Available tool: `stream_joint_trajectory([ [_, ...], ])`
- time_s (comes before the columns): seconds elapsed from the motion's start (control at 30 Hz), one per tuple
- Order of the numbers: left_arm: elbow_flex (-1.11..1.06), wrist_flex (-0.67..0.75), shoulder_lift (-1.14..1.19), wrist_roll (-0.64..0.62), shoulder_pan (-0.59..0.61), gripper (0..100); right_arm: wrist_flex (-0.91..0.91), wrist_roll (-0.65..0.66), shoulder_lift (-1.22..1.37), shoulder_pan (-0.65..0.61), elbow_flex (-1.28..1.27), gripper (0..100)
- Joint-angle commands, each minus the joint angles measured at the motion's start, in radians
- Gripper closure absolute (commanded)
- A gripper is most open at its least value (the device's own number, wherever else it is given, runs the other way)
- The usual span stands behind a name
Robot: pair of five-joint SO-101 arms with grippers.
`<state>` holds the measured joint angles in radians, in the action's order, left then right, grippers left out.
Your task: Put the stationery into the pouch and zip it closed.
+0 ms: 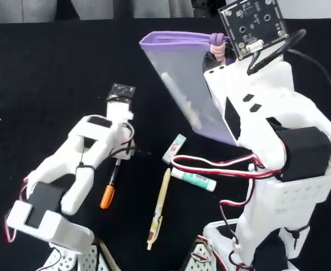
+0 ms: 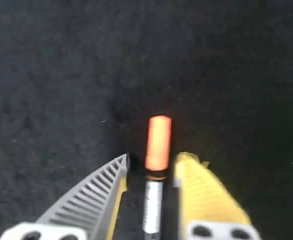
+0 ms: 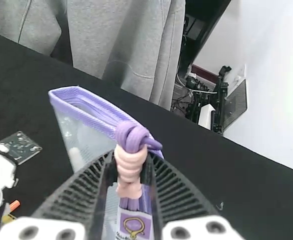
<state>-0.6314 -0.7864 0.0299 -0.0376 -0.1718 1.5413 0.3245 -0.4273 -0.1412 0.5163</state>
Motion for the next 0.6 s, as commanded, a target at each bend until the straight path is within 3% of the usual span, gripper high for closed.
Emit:
stream_joint_trajectory([
  [0.0, 0.059, -0.012, 0.061, 0.011, 0.005, 97, -0.023, 0.005, -0.010, 0.011, 0.041, 98.8],
  [0.3, 0.085, -0.023, -0.008, 0.011, 0.013, 97, -0.021, 0.005, -0.010, 0.012, 0.041, 98.8],
  [0.57, 0.153, -0.091, -0.413, 0.003, 0.038, 97, -0.020, 0.005, -0.010, 0.009, 0.041, 98.8],
])
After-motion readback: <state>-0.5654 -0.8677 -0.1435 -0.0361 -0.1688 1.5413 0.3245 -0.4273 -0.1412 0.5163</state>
